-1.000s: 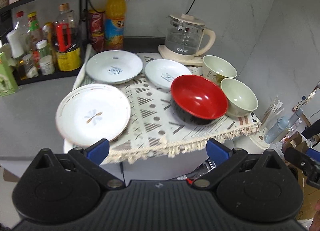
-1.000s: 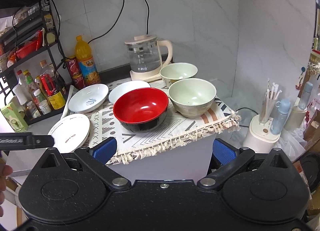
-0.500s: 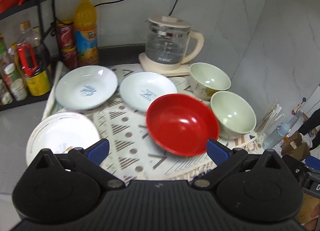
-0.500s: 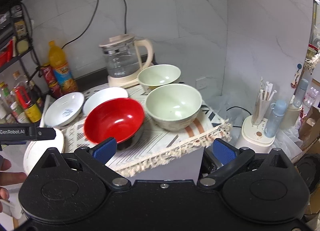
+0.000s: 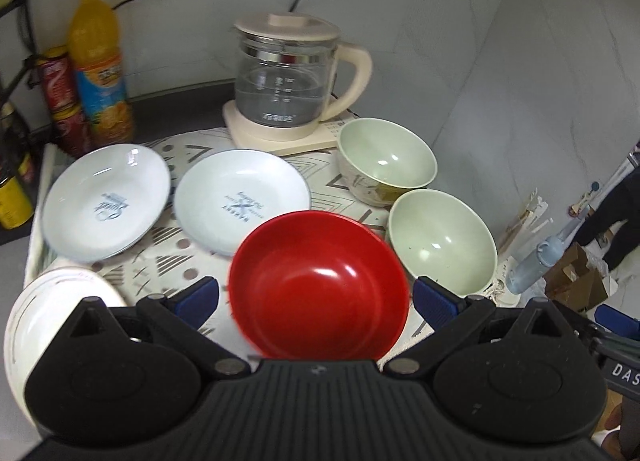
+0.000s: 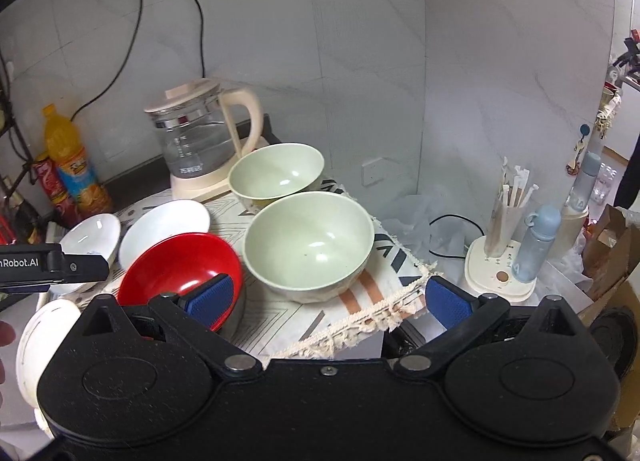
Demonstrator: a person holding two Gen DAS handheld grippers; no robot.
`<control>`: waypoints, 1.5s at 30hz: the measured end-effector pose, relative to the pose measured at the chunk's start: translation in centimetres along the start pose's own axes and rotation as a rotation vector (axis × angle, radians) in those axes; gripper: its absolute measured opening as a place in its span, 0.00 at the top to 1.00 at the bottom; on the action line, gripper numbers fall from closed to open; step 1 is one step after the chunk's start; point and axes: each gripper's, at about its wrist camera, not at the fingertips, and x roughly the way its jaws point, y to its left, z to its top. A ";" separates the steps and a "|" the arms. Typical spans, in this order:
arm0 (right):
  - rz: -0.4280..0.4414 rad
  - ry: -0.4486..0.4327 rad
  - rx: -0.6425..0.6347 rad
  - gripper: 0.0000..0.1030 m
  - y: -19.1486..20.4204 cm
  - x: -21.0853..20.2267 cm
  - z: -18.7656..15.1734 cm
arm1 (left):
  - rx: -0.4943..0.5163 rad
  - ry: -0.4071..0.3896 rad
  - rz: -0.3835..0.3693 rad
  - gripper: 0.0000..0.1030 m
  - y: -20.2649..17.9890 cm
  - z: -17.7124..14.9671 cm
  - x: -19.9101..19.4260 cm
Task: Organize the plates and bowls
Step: 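Move both grippers toward the large pale green bowl, then close both grippers on the rim of the large pale green bowl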
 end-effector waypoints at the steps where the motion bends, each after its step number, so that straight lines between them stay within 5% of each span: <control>1: -0.002 0.002 0.006 0.00 -0.2 0.4 0.2 | 0.021 0.004 -0.010 0.01 -0.3 0.3 0.4; 13: -0.065 0.034 0.080 0.01 -1.4 4.3 1.7 | 0.108 0.064 -0.080 0.02 -3.0 3.4 6.0; 20: -0.068 0.081 0.144 0.14 -2.6 6.9 1.6 | 0.149 0.089 -0.128 0.04 -4.5 4.4 9.2; 25: -0.045 0.108 0.180 0.26 -3.0 8.5 1.4 | 0.139 0.128 -0.166 0.15 -4.8 5.1 11.8; 33: -0.045 0.175 0.246 0.54 -3.5 11.6 1.1 | 0.113 0.187 -0.193 0.52 -5.2 5.9 15.7; 39: -0.051 0.215 0.253 0.63 -3.4 13.5 1.0 | 0.099 0.221 -0.192 0.70 -5.4 6.5 17.9; 45: -0.083 0.242 0.257 0.64 -3.6 15.0 1.5 | 0.118 0.239 -0.180 0.76 -5.9 6.4 19.4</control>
